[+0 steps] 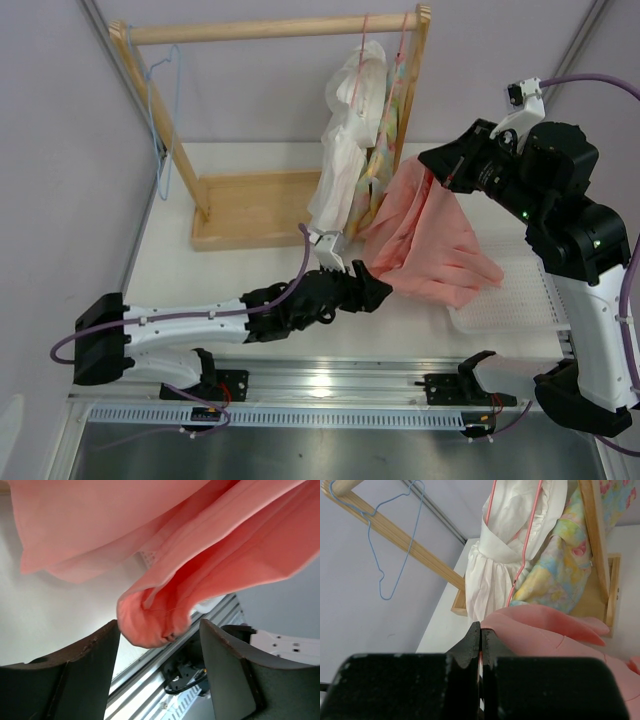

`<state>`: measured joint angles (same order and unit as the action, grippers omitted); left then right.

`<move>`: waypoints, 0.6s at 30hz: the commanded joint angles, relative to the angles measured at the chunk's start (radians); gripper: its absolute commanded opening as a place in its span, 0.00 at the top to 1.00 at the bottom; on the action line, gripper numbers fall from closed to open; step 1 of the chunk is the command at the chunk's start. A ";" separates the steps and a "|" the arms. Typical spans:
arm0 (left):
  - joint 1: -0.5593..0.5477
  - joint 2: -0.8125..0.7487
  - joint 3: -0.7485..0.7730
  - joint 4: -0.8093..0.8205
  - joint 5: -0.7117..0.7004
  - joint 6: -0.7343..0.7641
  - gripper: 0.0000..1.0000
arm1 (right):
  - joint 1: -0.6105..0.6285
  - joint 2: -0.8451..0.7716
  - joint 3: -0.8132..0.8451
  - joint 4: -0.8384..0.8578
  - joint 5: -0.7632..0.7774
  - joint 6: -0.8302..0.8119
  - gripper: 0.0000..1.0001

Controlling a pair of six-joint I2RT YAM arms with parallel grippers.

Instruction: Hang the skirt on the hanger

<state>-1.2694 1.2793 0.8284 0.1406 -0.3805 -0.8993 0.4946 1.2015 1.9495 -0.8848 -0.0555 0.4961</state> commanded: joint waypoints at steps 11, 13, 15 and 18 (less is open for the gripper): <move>0.018 -0.101 0.009 -0.030 -0.103 -0.075 0.25 | 0.013 -0.017 0.046 0.063 0.022 -0.013 1.00; 0.019 -0.069 0.041 -0.058 -0.118 -0.095 0.25 | 0.016 -0.016 0.049 0.061 0.020 -0.011 1.00; 0.022 -0.048 0.064 -0.094 -0.138 -0.128 0.25 | 0.018 -0.014 0.052 0.060 0.020 -0.011 1.00; 0.033 -0.035 0.043 -0.084 -0.156 -0.168 0.25 | 0.019 -0.013 0.060 0.052 0.020 -0.011 1.00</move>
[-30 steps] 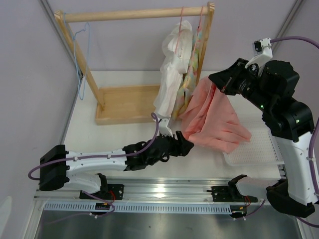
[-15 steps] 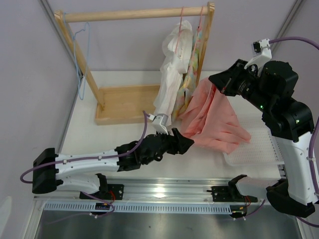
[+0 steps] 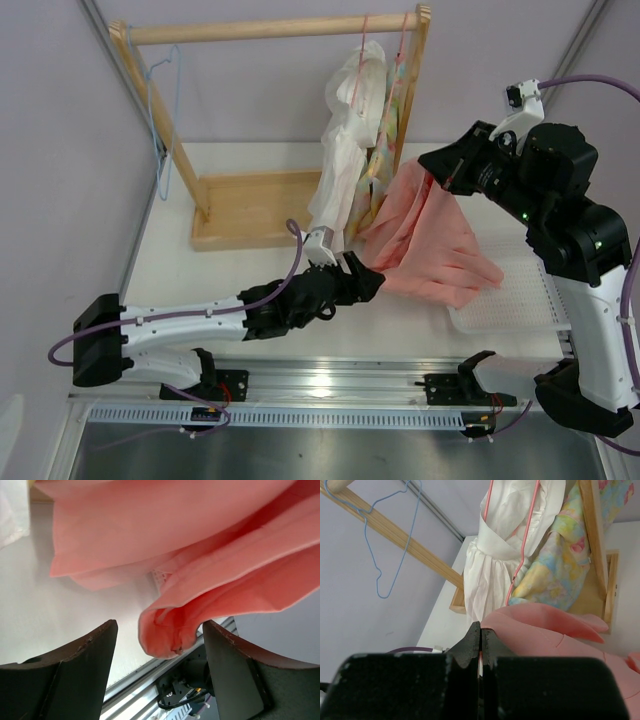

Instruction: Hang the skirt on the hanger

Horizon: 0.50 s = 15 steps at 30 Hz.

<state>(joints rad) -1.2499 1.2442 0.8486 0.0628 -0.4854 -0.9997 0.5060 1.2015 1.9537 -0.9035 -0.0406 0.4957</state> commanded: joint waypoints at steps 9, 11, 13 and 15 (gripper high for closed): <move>0.033 -0.043 -0.040 0.075 -0.025 -0.060 0.26 | 0.012 -0.013 0.067 0.058 0.016 -0.019 1.00; 0.036 -0.058 -0.046 0.069 -0.033 -0.053 0.25 | 0.012 -0.011 0.067 0.057 0.018 -0.019 1.00; 0.041 -0.054 -0.039 0.055 -0.030 -0.051 0.25 | 0.012 -0.014 0.062 0.060 0.016 -0.017 1.00; 0.044 -0.037 -0.034 0.042 -0.021 -0.060 0.25 | 0.014 -0.013 0.059 0.063 0.018 -0.016 1.00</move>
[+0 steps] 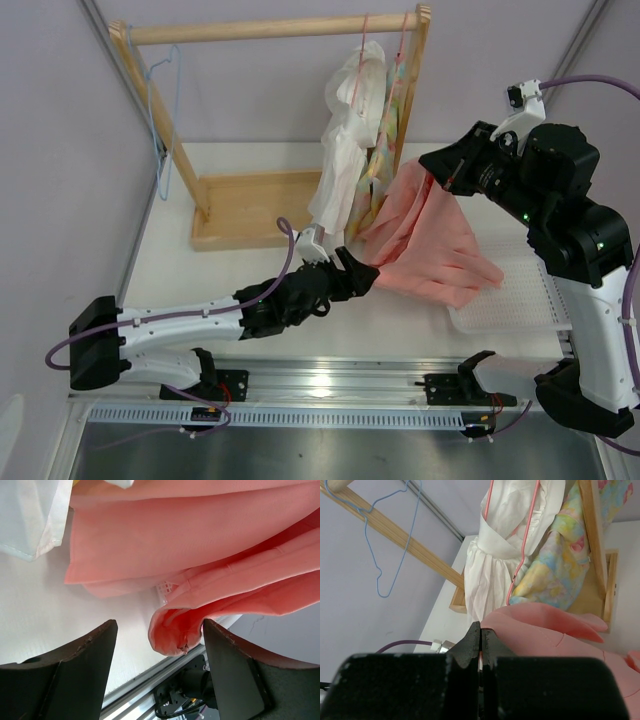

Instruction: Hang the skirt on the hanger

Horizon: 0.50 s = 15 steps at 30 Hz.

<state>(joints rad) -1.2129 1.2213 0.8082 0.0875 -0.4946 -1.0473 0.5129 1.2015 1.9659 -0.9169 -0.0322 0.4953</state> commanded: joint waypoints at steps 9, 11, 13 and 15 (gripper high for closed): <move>0.009 -0.052 -0.053 0.095 -0.016 -0.014 0.25 | 0.009 -0.013 0.050 0.073 0.014 -0.017 1.00; 0.010 -0.052 -0.043 0.071 -0.015 -0.014 0.24 | 0.009 -0.013 0.050 0.073 0.014 -0.017 1.00; 0.010 -0.052 -0.047 0.072 -0.018 -0.011 0.24 | 0.010 -0.014 0.051 0.073 0.017 -0.017 1.00; 0.012 -0.055 -0.064 0.095 -0.015 -0.014 0.24 | 0.010 -0.013 0.053 0.073 0.017 -0.015 1.00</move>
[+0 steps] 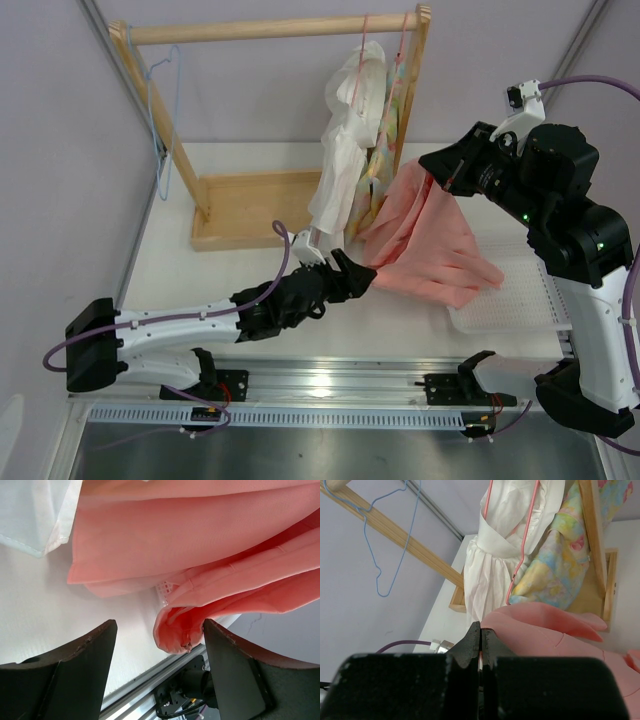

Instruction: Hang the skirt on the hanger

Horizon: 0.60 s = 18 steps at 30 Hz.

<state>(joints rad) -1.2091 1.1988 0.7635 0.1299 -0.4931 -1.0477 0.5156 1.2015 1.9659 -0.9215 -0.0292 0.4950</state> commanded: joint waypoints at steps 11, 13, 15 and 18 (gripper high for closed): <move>0.031 -0.028 -0.032 0.063 0.011 -0.012 0.24 | 0.012 -0.017 0.054 0.073 0.020 -0.013 1.00; 0.033 -0.025 -0.033 0.070 0.017 -0.008 0.23 | 0.012 -0.019 0.054 0.073 0.022 -0.013 1.00; 0.034 -0.024 -0.042 0.079 0.018 -0.012 0.23 | 0.014 -0.020 0.054 0.072 0.023 -0.012 1.00; 0.046 -0.012 -0.043 0.074 0.044 -0.011 0.23 | 0.015 -0.020 0.056 0.069 0.025 -0.013 1.00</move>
<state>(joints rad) -1.1793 1.1938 0.7273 0.1665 -0.4717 -1.0477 0.5228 1.2015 1.9667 -0.9226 -0.0147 0.4953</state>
